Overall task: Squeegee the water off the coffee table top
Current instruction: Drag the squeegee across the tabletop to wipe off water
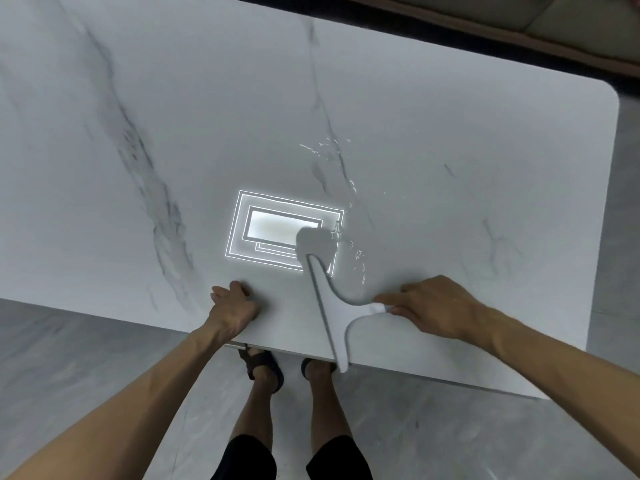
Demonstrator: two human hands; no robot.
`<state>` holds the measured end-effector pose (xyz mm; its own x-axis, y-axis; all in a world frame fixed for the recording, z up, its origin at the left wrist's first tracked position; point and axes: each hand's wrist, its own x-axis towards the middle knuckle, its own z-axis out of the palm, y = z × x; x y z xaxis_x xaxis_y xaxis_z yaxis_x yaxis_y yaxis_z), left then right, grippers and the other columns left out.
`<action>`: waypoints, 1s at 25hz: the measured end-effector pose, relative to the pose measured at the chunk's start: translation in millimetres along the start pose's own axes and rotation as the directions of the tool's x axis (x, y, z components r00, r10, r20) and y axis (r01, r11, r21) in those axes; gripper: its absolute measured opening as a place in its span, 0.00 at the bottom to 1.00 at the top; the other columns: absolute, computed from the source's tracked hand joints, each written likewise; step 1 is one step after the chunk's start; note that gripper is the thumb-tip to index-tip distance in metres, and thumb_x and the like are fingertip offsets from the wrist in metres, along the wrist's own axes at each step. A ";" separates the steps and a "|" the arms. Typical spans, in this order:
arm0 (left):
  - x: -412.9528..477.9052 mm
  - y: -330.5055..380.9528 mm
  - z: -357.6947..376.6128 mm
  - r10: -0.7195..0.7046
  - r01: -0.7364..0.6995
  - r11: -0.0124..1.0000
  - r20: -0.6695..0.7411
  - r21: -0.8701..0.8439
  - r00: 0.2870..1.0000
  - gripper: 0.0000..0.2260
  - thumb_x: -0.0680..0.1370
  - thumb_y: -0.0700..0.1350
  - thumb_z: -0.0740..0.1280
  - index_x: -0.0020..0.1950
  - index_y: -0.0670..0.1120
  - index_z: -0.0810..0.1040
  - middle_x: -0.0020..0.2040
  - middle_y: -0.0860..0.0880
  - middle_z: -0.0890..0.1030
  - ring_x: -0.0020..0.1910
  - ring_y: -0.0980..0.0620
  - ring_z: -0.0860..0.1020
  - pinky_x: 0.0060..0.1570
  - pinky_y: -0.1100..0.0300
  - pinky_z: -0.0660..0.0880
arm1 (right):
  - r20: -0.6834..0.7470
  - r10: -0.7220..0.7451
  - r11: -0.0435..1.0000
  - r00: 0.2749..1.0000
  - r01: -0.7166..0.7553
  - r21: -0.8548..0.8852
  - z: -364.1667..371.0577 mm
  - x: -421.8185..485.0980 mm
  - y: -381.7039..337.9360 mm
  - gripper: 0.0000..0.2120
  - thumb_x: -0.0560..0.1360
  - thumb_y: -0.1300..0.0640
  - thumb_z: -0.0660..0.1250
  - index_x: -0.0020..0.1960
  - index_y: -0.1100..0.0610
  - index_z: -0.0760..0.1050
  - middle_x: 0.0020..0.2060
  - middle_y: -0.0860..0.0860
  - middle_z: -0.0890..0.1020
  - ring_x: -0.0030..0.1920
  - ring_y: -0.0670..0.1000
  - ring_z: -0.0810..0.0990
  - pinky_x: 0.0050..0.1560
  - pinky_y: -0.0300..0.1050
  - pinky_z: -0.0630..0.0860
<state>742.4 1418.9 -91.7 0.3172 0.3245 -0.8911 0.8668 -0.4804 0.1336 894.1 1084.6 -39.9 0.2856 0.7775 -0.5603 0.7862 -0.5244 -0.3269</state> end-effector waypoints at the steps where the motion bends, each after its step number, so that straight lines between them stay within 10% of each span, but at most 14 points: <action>1: -1.7 3.2 -0.7 -0.017 0.017 1.000 0.002 0.001 1.000 0.20 0.72 0.37 0.63 0.63 0.41 0.65 0.72 0.32 0.55 0.71 0.33 0.61 0.57 0.49 0.71 | 0.000 0.039 0.999 0.999 -0.039 0.001 -5.3 -14.8 15.1 0.18 0.81 0.41 0.47 0.69 0.32 0.63 0.46 0.44 0.80 0.46 0.50 0.81 0.40 0.43 0.70; 8: -17.0 35.8 -12.5 0.030 -0.051 0.996 -0.273 -0.069 0.962 0.09 0.77 0.36 0.58 0.57 0.39 0.68 0.57 0.38 0.74 0.51 0.38 0.75 0.49 0.52 0.71 | -0.036 0.181 0.981 0.983 -0.183 -0.058 -52.7 -50.3 48.6 0.26 0.76 0.35 0.36 0.69 0.31 0.61 0.41 0.40 0.78 0.42 0.45 0.79 0.36 0.38 0.68; 14: -0.7 90.8 -69.6 0.077 -0.204 0.943 -0.423 -0.262 0.903 0.04 0.76 0.46 0.57 0.49 0.48 0.67 0.38 0.51 0.74 0.38 0.46 0.73 0.38 0.56 0.66 | -0.270 0.418 0.882 0.867 -0.317 0.347 -126.3 107.9 33.0 0.20 0.82 0.41 0.48 0.72 0.40 0.63 0.61 0.52 0.80 0.59 0.60 0.78 0.56 0.52 0.73; 20: 48.9 117.8 -104.4 0.214 -0.353 0.903 -0.455 -0.246 0.865 0.02 0.76 0.41 0.60 0.47 0.47 0.67 0.43 0.54 0.71 0.45 0.47 0.73 0.36 0.61 0.65 | -0.243 0.720 0.560 0.650 -0.336 0.757 -204.1 266.6 64.6 0.22 0.83 0.48 0.49 0.76 0.49 0.60 0.71 0.53 0.71 0.70 0.59 0.68 0.68 0.50 0.63; 25: 64.1 133.2 -110.1 0.370 -0.406 0.913 -0.320 -0.051 0.872 0.16 0.73 0.33 0.64 0.59 0.42 0.70 0.62 0.40 0.70 0.59 0.38 0.73 0.54 0.49 0.75 | -0.265 0.644 0.686 0.717 -0.389 0.615 -187.4 240.7 59.7 0.21 0.83 0.49 0.49 0.76 0.46 0.60 0.60 0.54 0.80 0.59 0.62 0.76 0.59 0.52 0.70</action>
<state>920.6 1465.5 -83.3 0.7203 0.3657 -0.5894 0.6820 -0.5284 0.5056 1112.4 1305.5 -51.6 0.8567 0.3119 -0.4108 0.0913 -0.8755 -0.4745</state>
